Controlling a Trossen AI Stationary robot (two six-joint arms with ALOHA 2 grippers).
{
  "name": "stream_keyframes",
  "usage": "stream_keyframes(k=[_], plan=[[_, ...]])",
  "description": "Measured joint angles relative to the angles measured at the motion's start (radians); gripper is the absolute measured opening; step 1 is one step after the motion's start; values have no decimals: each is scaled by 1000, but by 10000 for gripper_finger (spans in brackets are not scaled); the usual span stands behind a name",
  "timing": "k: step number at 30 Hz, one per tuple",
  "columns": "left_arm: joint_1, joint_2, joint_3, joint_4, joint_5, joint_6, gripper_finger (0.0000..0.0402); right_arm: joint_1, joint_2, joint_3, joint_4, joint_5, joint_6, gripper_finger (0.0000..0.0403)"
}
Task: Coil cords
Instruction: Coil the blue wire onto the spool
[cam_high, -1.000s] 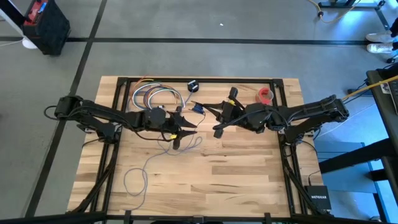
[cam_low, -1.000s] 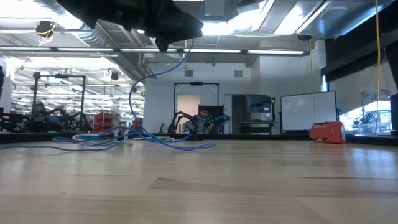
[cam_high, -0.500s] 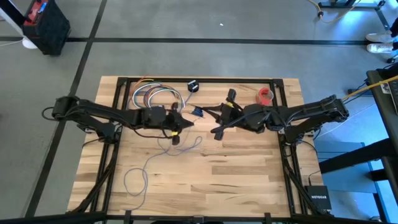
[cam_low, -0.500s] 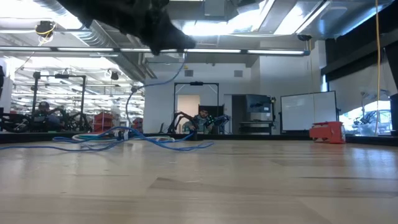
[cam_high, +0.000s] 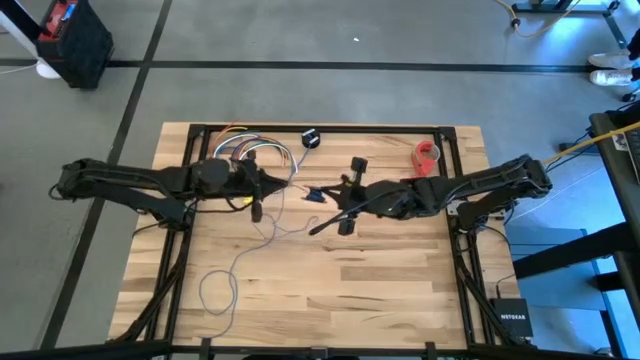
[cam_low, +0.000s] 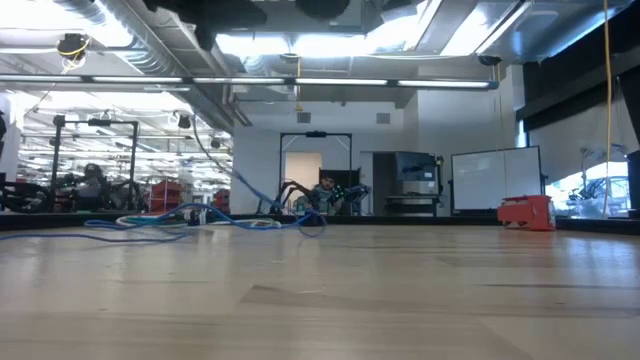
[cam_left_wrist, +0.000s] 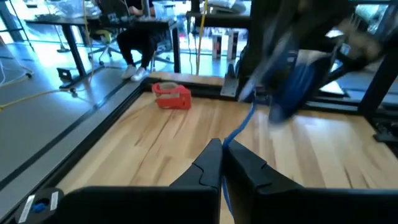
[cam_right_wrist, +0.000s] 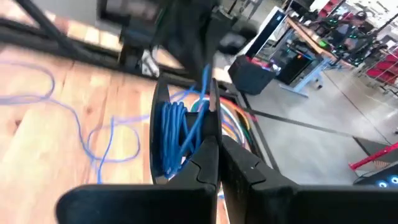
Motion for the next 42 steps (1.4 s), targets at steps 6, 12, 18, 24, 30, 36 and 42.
stream_keyframes(k=[6, 12, 18, 24, 30, 36, 42], plan=[[-27, -7, 0, 15, 22, -26, 3, -34, 73, 0, 10, 131, -29, 10], [-73, 58, -1, 127, 26, -35, 8, -81, 137, 0, 61, 155, -26, 10], [-85, 194, -2, 287, 27, -28, 3, -86, 173, 0, 185, 140, -32, 10], [-84, 287, -2, 417, 27, -22, 9, -85, 173, 0, 221, 104, -12, 10], [-75, 339, -2, 439, 18, -17, 3, -85, 165, -1, 293, 79, -5, 10], [-67, 340, 1, 433, 26, -10, 10, -84, 109, -2, 319, 19, 25, 10], [-67, 344, -2, 402, 31, 7, 12, -83, 31, 1, 349, -21, 56, 10]])
